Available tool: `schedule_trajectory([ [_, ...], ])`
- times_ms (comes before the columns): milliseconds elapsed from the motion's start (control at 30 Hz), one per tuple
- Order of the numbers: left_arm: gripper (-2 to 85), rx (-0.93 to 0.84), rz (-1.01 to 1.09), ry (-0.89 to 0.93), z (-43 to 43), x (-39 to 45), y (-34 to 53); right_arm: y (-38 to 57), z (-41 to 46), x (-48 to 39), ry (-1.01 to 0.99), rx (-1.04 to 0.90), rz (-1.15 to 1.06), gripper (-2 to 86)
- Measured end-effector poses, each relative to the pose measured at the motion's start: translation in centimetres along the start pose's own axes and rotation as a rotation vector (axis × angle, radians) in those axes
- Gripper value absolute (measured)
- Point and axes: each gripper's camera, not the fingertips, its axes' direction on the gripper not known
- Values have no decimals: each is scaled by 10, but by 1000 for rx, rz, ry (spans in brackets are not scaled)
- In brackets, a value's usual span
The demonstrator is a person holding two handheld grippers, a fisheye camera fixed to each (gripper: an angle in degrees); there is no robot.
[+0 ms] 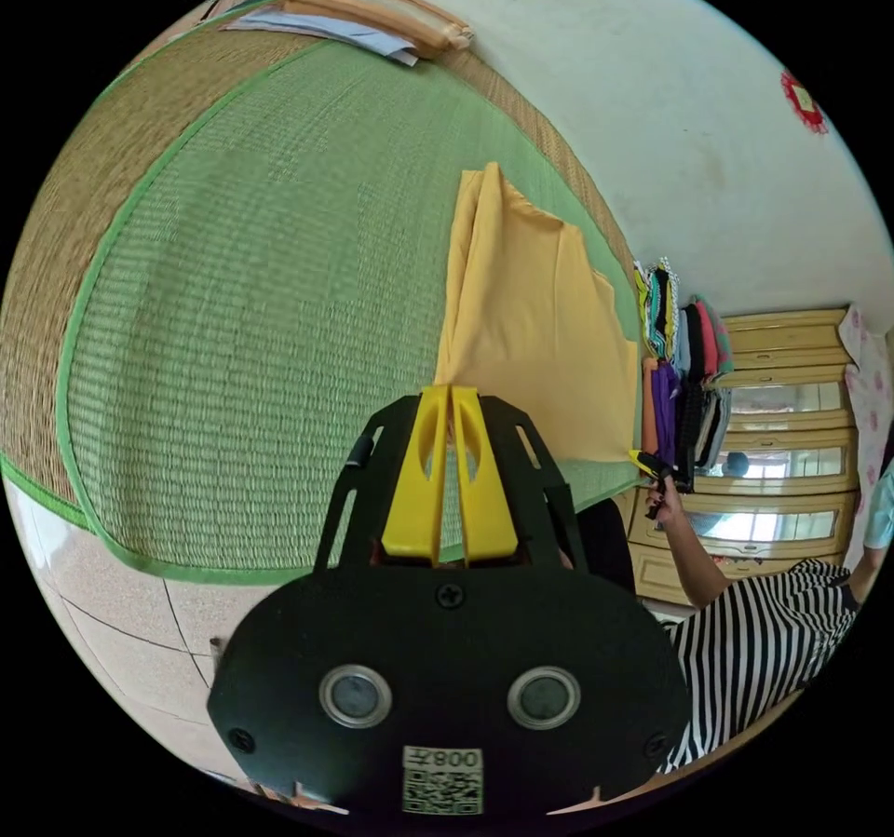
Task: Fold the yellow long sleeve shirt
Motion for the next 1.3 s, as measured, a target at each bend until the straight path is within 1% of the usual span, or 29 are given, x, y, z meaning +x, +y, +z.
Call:
schedule_trajectory([
  [100,4,90,-3,-2,-7,3,4,6,0,-2,5,13,9,8],
  [167,3,162,37,-22,-12,18,3,14,-6,-1,-1,61,60,13],
  [233,3,179,97,-4,-7,35,-6,20,-11,-3,1,110,84,11],
  [300,3,159,160,1,7,54,-20,24,-14,-10,6,150,93,4],
  [400,3,81,256,-24,43,85,-54,22,-10,-36,15,179,48,-3],
  [467,3,33,291,-90,72,106,-82,15,4,-62,65,164,1,-3],
  [500,3,25,291,-101,79,110,-88,14,9,-69,83,155,-13,-3],
  [667,3,29,239,-190,111,127,-130,6,62,-108,306,43,-92,4],
  [733,3,31,231,-203,116,130,-135,8,76,-112,345,22,-110,2],
  [800,3,31,226,-212,120,133,-135,11,81,-115,331,38,-123,2],
  [900,3,49,231,-183,118,142,-119,15,84,-118,320,30,-135,2],
  [1033,3,68,233,-128,103,149,-59,27,73,-125,311,86,-135,4],
  [1167,2,54,157,-129,92,144,11,43,67,-124,292,115,-116,16],
  [1300,2,15,51,-145,99,141,56,58,61,-114,247,154,-78,47],
])
